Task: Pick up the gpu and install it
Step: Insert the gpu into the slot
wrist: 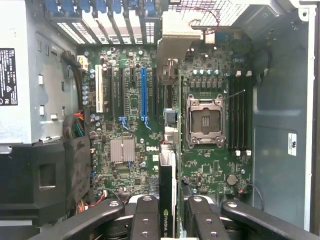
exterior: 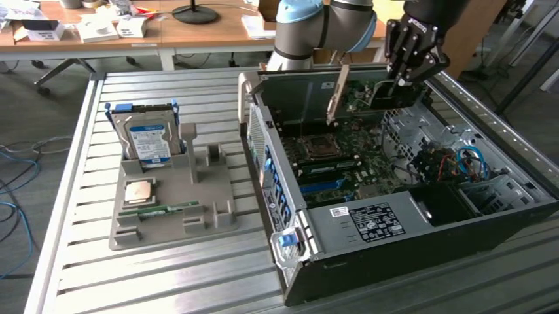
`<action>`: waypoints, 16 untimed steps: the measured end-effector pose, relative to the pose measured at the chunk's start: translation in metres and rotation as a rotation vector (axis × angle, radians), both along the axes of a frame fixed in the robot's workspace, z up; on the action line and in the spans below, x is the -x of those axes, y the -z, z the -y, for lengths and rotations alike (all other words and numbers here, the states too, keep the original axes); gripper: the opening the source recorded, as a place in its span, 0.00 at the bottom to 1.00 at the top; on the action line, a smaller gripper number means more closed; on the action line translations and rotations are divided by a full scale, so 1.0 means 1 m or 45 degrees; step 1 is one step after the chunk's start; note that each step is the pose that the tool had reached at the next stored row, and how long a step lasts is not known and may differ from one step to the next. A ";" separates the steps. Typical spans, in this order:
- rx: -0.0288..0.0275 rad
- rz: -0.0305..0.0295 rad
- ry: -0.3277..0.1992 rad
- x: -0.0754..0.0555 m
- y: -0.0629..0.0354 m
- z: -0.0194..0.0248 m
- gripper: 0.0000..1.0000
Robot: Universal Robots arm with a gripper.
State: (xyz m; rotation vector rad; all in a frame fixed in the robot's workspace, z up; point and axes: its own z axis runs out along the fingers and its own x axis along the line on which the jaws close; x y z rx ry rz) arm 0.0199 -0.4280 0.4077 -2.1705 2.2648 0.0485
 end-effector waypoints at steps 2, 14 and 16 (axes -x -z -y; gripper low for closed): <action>0.0001 -0.0001 0.000 0.001 0.0000 0.0000 0.27; 0.0001 0.0014 0.000 0.011 0.0000 -0.0001 0.27; 0.0003 0.0014 0.000 0.013 0.0000 -0.0002 0.27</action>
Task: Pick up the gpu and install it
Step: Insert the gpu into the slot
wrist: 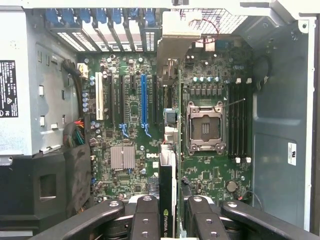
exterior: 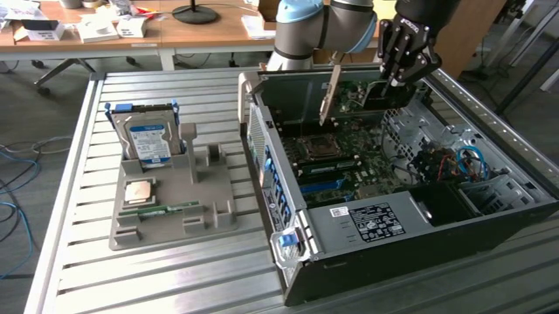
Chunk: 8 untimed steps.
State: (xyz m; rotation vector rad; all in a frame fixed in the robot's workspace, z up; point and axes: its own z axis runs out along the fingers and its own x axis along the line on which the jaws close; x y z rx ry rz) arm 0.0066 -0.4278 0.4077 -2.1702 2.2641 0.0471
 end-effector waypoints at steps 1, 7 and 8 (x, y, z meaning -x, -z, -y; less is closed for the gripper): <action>0.0000 0.0000 0.000 0.000 0.0000 0.0000 0.27; -0.0001 0.0000 0.000 0.001 0.0000 0.0000 0.27; 0.0000 0.0000 0.000 0.001 0.0000 0.0000 0.27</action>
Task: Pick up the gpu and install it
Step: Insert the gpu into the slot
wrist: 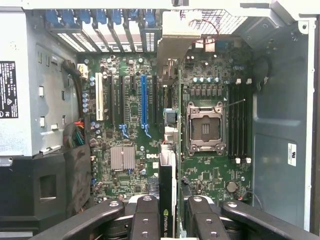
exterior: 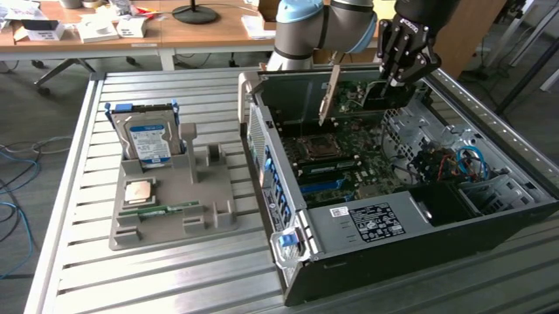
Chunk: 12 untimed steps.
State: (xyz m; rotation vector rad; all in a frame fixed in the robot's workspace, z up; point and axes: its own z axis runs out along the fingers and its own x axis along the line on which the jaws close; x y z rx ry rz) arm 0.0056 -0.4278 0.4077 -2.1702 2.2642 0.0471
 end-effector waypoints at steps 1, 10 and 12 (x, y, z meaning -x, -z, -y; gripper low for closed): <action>-0.0001 0.0000 0.000 0.000 0.0000 0.0000 0.27; -0.0001 0.0000 0.000 0.001 0.0013 0.0000 0.27; -0.0001 0.0000 0.000 0.001 0.0016 0.0000 0.27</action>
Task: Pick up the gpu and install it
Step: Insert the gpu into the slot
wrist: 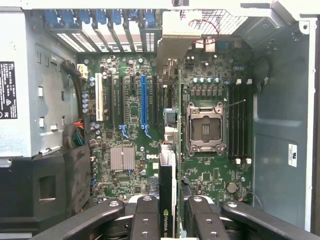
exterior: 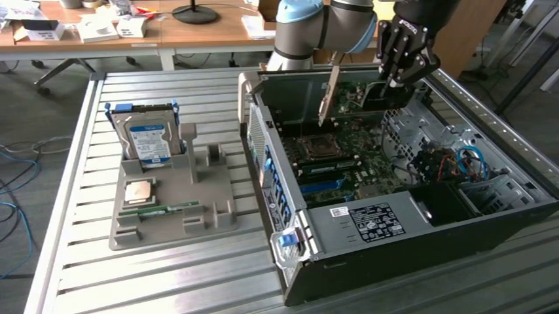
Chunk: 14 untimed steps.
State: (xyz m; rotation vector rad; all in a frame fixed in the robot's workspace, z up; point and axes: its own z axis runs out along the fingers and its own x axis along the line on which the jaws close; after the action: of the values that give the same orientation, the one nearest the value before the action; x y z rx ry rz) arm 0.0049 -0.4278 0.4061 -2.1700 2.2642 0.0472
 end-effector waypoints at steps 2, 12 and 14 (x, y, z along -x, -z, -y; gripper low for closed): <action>0.0000 0.0000 0.000 0.000 0.0000 0.0000 0.27; -0.0002 0.0001 0.000 0.000 0.0014 0.0000 0.27; -0.0001 0.0001 0.000 0.000 0.0017 0.0000 0.27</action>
State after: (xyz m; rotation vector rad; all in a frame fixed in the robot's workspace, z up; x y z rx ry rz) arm 0.0049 -0.4278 0.4044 -2.1700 2.2641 0.0473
